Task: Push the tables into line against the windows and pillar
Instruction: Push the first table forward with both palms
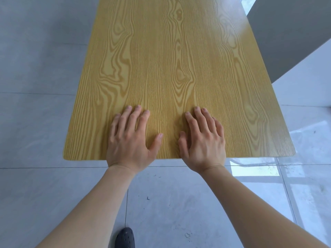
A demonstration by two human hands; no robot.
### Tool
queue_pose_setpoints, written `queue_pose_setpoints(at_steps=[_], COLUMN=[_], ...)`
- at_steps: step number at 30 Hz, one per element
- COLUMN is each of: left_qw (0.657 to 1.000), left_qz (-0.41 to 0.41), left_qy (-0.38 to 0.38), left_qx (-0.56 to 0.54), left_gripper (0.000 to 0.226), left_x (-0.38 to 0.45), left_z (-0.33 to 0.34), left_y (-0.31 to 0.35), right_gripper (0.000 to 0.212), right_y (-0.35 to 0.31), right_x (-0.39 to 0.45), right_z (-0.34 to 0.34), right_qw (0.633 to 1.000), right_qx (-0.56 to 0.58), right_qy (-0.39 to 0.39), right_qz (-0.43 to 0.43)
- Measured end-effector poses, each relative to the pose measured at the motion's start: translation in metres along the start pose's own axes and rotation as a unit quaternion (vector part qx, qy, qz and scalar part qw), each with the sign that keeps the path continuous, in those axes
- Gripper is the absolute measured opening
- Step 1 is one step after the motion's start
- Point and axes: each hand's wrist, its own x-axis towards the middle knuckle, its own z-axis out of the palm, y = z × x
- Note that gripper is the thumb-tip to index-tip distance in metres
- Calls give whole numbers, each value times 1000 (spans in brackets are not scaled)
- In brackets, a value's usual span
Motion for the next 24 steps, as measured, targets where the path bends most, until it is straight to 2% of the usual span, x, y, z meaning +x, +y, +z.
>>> queue_pose_setpoints(at_steps=[7,24], left_qw=[1000,1000], left_qz=[4,7], left_qy=[0,1], left_qx=[-3,-9], left_gripper=[71,71], left_x=[43,45], left_z=[5,8], left_y=[-10,-12], right_gripper=[56,56], right_y=[-1,-2], right_x=[41,42], right_z=[14,13], right_qw=[1000,1000], right_qx=[-5,0], right_qy=[7,0], right_qz=[2,2])
